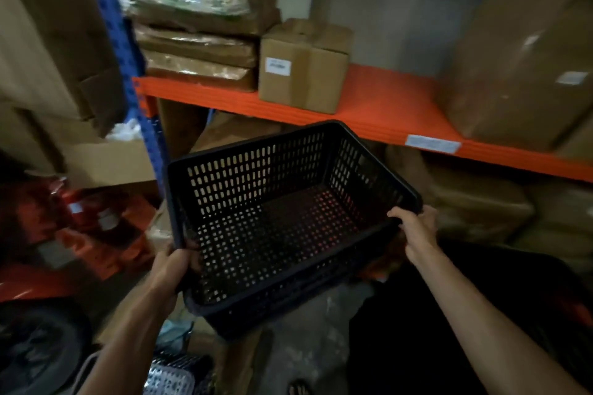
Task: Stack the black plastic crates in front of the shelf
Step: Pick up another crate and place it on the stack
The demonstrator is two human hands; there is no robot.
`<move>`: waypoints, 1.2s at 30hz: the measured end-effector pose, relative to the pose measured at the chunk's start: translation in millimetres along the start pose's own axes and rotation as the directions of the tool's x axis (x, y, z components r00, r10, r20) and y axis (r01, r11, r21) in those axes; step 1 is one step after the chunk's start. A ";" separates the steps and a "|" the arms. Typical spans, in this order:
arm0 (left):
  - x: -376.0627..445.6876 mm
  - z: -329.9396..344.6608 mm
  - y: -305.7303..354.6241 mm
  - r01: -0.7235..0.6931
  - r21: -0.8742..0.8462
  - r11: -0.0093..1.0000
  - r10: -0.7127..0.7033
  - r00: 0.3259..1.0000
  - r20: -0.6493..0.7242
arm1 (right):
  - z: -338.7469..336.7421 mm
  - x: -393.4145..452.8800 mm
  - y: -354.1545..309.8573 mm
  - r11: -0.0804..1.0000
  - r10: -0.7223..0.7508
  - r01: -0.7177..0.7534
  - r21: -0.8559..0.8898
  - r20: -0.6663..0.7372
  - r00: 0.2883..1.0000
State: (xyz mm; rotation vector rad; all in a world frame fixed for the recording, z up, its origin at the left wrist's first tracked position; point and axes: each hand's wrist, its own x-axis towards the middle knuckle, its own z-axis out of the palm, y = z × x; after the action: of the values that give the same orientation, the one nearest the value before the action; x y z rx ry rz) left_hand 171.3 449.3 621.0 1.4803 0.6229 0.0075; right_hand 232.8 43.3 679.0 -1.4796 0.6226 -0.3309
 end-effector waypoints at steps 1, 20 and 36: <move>-4.1 5.5 5.0 -0.021 0.013 1.000 0.021 1.000 0.022 | -11.7 -4.4 -8.6 1.000 -0.001 0.001 0.007 -0.009 1.000; -149.4 233.3 57.5 -0.374 0.169 0.912 0.252 0.836 0.488 | -366.7 -1.7 -42.0 0.997 -0.075 0.065 -0.039 -0.376 0.924; -287.7 414.5 -10.5 -0.347 0.256 0.902 0.196 0.859 0.473 | -576.0 76.0 -21.0 0.999 -0.015 0.030 0.035 -0.372 0.928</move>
State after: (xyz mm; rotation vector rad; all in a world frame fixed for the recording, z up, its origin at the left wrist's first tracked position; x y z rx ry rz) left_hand 87.1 -40.8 707.0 1.8185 0.0350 -0.2144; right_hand -33.2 -473.2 699.9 -1.3960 0.8965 -0.6486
